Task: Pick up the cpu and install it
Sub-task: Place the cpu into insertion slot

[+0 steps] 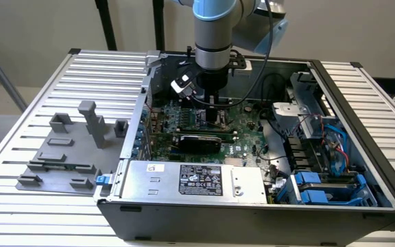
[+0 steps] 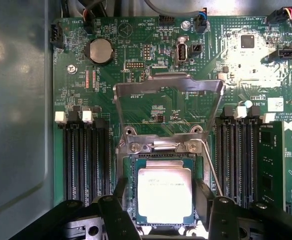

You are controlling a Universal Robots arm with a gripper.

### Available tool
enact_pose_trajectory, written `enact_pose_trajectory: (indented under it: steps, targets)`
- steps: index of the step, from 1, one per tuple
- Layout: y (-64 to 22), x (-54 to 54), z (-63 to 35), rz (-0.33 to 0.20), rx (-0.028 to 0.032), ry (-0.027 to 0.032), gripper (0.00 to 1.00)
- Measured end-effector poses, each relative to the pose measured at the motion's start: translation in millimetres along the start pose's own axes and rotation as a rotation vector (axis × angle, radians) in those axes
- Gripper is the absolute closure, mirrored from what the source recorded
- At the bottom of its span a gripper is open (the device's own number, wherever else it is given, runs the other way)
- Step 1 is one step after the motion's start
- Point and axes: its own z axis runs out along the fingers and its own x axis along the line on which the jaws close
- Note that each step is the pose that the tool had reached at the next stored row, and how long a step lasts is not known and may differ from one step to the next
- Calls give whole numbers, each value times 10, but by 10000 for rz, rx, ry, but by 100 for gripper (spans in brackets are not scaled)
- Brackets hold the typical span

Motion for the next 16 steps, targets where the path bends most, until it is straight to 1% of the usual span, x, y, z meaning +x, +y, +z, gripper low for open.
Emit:
enact_pose_trajectory:
  steps: [7, 13, 16]
  targets:
    - [3, -10, -29, -18, 0, 2, 37]
    - [3, -11, -30, -39, -4, 6, 37]
    - [3, -10, -28, -44, -10, 17, 37]
